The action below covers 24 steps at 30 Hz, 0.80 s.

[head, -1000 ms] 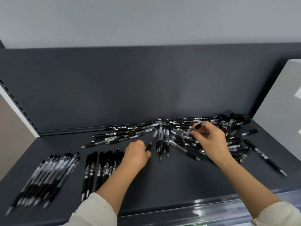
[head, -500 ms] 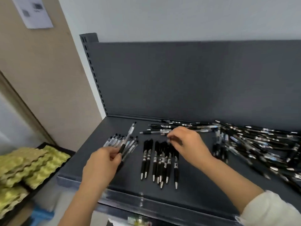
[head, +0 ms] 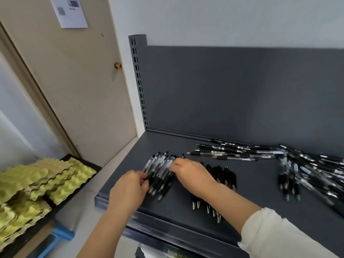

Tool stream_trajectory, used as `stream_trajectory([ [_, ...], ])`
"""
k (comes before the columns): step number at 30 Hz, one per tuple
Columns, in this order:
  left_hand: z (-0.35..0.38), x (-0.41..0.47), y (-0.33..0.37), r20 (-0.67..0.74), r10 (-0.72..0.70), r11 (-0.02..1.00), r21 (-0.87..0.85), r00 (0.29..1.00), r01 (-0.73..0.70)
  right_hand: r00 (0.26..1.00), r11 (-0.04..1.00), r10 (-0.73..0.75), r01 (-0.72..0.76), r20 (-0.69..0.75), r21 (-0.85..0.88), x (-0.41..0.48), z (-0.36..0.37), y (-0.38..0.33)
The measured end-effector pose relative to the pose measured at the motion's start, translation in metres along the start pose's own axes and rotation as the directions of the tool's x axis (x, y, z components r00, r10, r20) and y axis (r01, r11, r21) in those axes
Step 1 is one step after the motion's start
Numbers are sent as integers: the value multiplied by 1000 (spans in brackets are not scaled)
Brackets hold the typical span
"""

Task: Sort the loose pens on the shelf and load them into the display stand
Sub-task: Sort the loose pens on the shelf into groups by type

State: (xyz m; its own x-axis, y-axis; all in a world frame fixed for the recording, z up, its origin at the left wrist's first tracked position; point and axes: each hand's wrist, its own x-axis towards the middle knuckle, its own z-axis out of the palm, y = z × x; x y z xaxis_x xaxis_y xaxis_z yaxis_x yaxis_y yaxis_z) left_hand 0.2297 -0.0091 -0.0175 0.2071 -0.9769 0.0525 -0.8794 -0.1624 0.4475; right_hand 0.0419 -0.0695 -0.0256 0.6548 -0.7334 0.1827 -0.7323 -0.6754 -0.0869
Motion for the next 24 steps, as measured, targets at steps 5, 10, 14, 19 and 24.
stream_trajectory([
  [5, 7, 8, -4, 6, 68, 996, -63, 998, -67, 996, 982, 91, -86, -26, 169, -9, -7, 3],
  [10, 9, 13, 1, -52, 92, 995, -26, 994, -94, 978, 954, 194, -168, -82, 248, -27, -20, 22],
  [14, 13, 12, 40, -129, 247, 969, 25, 960, -246, 924, 917, 358, -321, -133, 238, -66, -35, 62],
  [19, 44, 1, 118, -4, 547, 837, -15, 837, -547, 761, 785, 619, -592, -194, 183, -145, -52, 117],
  [24, 80, -12, 190, 175, 652, 751, -19, 738, -660, 618, 648, 758, -748, -208, 141, -206, -68, 150],
])
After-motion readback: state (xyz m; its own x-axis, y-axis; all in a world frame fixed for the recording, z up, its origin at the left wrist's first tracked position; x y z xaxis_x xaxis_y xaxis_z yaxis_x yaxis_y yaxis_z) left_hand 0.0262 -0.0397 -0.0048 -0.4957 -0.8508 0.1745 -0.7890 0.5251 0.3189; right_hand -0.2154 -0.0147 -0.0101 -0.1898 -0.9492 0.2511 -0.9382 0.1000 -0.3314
